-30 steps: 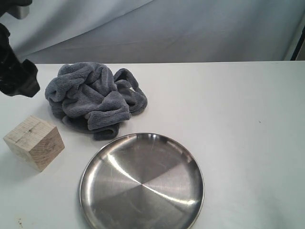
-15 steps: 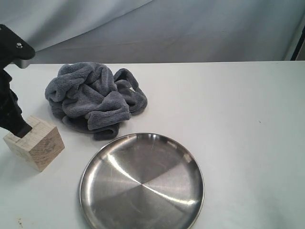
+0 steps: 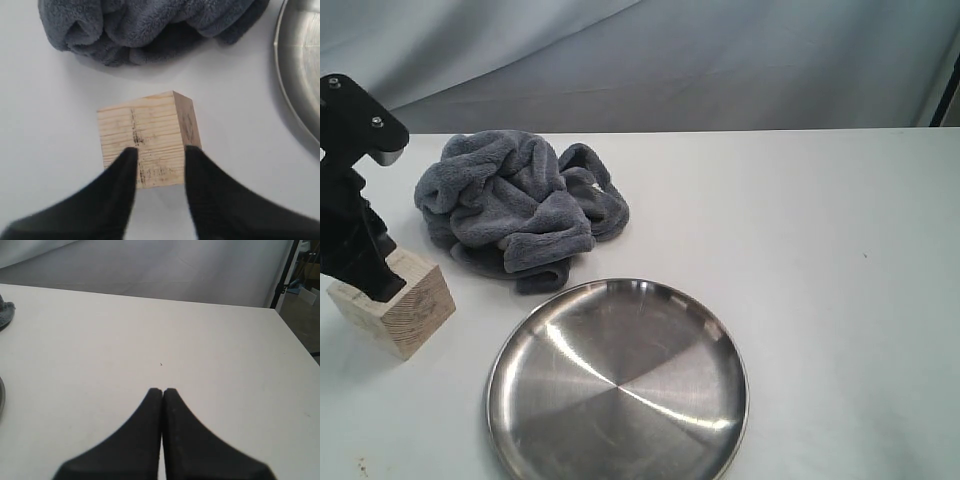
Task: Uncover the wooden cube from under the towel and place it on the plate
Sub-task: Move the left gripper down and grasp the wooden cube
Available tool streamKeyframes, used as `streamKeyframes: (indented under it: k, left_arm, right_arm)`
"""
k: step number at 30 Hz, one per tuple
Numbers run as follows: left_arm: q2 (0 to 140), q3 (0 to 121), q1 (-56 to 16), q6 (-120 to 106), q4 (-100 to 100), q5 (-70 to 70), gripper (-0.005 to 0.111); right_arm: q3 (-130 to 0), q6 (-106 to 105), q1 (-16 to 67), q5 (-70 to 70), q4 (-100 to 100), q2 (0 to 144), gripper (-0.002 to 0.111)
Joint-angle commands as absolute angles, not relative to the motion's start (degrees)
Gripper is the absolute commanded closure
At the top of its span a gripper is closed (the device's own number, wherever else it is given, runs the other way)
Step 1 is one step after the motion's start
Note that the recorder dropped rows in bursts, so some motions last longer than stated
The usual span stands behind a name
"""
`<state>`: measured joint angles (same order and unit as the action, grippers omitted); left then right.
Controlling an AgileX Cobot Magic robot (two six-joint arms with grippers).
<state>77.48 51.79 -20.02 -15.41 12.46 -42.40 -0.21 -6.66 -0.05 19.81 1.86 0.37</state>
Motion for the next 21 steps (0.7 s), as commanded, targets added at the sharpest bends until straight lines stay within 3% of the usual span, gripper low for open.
streamKeyframes:
  k: [1,2,21]
  left_arm:
    - [76.96,51.52,-19.94,-13.74,12.11,-39.49,0.012]
    - [76.96,51.52,-19.94,-11.48,12.11,-38.52,0.002]
    - [84.96,51.62,-19.94,-9.02,14.52,-42.56,0.003]
  right_arm:
    - [0.00,-6.86,-0.51,19.67,2.15,0.00,0.108]
    - [0.00,-6.86,-0.51,19.67,2.15,0.00,0.108]
    - [0.00,-6.86,-0.51,19.67,2.15,0.00,0.108]
